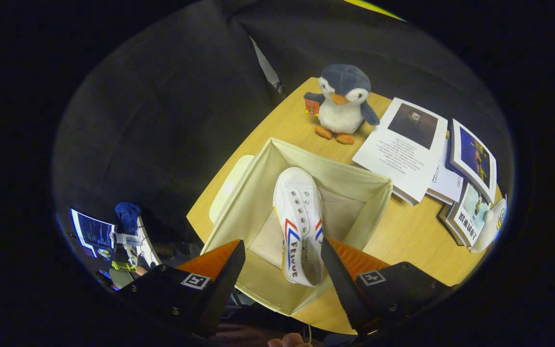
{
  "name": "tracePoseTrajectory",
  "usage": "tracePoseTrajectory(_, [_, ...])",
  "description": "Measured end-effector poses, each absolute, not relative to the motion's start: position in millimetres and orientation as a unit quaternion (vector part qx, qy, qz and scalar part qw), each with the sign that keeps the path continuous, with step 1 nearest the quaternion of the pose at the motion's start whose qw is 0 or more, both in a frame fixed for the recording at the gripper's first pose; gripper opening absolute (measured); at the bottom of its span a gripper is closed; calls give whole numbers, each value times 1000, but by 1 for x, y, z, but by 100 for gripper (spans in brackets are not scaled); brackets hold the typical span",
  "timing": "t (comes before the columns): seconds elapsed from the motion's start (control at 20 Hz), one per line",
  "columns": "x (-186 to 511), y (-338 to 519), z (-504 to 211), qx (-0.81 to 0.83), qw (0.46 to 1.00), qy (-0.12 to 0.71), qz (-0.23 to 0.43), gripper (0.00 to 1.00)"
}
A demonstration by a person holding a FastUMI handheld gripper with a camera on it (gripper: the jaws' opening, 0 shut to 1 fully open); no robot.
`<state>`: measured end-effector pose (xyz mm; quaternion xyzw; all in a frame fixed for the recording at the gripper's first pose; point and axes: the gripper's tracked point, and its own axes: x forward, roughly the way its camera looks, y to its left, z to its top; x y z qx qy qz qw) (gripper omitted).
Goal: Open the storage box then place both shoes into the box .Put the left shoe in first, then the right shoe, with the right side of both shoes facing outward in a uniform manner.
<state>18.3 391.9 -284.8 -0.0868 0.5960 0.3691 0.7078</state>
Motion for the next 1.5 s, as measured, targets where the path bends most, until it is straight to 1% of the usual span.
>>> tracePoseTrajectory(0.15, [32,370,-261,-77,732,568,368,96])
tracePoseTrajectory(0.3, [41,346,-231,-56,768,528,359,96])
tracePoseTrajectory(0.55, [60,279,-178,-26,849,433,302,96])
tracePoseTrajectory(0.65, [68,248,-154,-18,883,381,273,96])
tracePoseTrajectory(0.75, [76,223,-126,-15,915,309,258,96])
tracePoseTrajectory(0.9, [56,191,-62,-16,954,197,224,96])
tracePoseTrajectory(1.05, [32,156,-14,-22,975,115,190,96])
tracePoseTrajectory(1.3, [-41,110,89,-1,991,-5,130,96])
tracePoseTrajectory(1.4, [-45,97,97,-13,993,-28,110,96])
tracePoseTrajectory(1.5, [-43,83,93,-30,994,-30,104,96])
